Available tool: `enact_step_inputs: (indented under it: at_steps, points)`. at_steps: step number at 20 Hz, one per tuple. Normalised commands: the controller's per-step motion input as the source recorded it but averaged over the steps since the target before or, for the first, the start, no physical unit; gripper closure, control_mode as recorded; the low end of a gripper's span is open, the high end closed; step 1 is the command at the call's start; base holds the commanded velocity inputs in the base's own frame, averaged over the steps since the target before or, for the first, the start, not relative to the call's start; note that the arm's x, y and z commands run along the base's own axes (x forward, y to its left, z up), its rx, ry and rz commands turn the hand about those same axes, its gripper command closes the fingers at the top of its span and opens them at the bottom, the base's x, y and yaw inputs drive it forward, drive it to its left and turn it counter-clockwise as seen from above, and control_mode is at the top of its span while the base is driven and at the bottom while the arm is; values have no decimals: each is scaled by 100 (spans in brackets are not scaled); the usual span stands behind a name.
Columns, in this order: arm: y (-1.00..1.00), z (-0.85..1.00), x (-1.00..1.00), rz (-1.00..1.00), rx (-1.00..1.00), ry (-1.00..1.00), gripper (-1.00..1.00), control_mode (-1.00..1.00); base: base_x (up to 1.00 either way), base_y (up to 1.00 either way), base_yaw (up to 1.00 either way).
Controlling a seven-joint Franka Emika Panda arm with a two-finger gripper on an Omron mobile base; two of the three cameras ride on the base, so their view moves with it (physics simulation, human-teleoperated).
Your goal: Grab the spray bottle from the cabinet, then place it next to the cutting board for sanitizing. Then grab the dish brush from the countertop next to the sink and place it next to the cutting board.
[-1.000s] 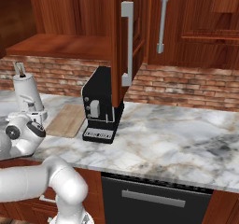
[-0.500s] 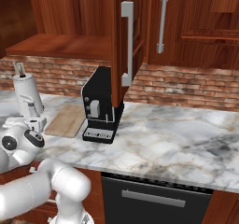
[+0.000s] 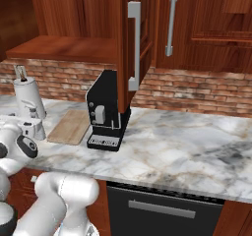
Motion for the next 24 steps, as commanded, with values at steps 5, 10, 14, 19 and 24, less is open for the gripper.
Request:
enact_step_inputs:
  at_steps: [5,10,14,19,24]
  points:
    - [-31,100,-30,-6,1,34,-100,-100,0,0,0]
    - [-43,100,-26,-7,0,56,-100,-100,0,0,0]
    - [-44,100,-27,-13,0,65,-100,-100,0,0,0]
    - [-53,77,-59,-14,-1,53,-100,-100,0,0,0]
    - [-42,-44,-98,-6,-5,1,-100,-100,0,0,0]
